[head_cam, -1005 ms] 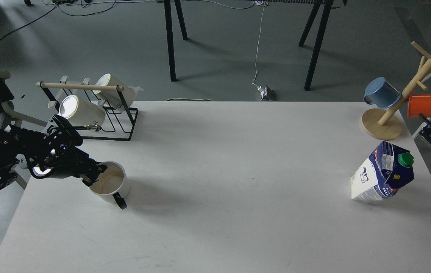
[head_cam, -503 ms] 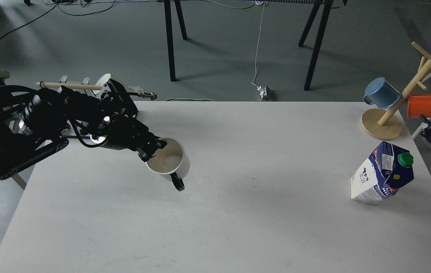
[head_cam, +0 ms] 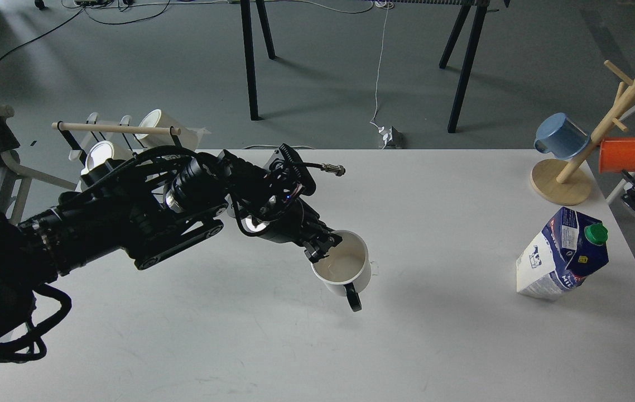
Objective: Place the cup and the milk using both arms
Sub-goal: 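Carry the white mug toward the table center and set it down, then open the left gripper and withdraw it back toward the rack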
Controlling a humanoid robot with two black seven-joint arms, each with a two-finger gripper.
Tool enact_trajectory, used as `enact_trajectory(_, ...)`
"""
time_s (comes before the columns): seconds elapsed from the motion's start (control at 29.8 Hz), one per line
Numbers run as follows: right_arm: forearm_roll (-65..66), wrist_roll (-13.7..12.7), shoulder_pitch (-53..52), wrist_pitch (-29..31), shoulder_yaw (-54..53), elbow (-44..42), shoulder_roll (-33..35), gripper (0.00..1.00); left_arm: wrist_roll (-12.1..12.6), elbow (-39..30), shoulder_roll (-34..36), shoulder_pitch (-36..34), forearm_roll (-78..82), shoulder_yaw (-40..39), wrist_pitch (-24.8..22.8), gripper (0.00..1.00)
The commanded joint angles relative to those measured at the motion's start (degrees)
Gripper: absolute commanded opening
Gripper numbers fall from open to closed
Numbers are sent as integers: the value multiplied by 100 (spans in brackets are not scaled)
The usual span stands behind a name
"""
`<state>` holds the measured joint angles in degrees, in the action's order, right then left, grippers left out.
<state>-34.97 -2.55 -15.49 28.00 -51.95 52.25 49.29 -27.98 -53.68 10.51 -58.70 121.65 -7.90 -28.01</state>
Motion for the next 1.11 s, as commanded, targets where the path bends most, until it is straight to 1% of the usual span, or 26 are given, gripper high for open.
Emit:
enact_trajectory(0.0, -1, 0, 2, 0, 0, 5, 2, 94, -2, 24, -31, 131, 25, -1, 1, 0)
enact_trajectory(0.17, -1, 0, 2, 0, 0, -4, -7, 94, -2, 24, -40, 263, -10, -63, 1, 2)
enact_trajectory(0.37, -1, 0, 2, 0, 0, -13, -7, 94, -2, 24, -207, 447, -19, -72, 1, 5)
enact_trajectory(0.54, -1, 0, 20, 0, 1, -13, 2, 94, -2, 33, -242, 500, -36, -81, 1, 11)
enact_trajectory(0.6, -1, 0, 20, 0, 0, -4, 2, 94, -2, 33, -224, 500, -54, -98, 1, 18)
enact_trajectory(0.67, -1, 0, 20, 0, 0, -4, 2, 94, -2, 33, -189, 500, -80, -212, 1, 21)
enact_trajectory(0.77, -1, 0, 29, 0, 9, 5, 2, 94, -2, 33, -154, 483, -282, -431, 1, 35)
enact_trajectory(0.84, -1, 0, 29, 0, 9, 13, 2, 94, -2, 33, -137, 465, -440, -485, 1, 41)
enact_trajectory(1.01, -9, -9, 46, 0, 0, 40, 11, 94, -2, 7, 109, 430, -984, -546, 1, 62)
enact_trajectory(1.07, -62, -9, 38, 0, -17, 92, 54, 94, -2, -2, 215, 421, -1502, -712, 1, 74)
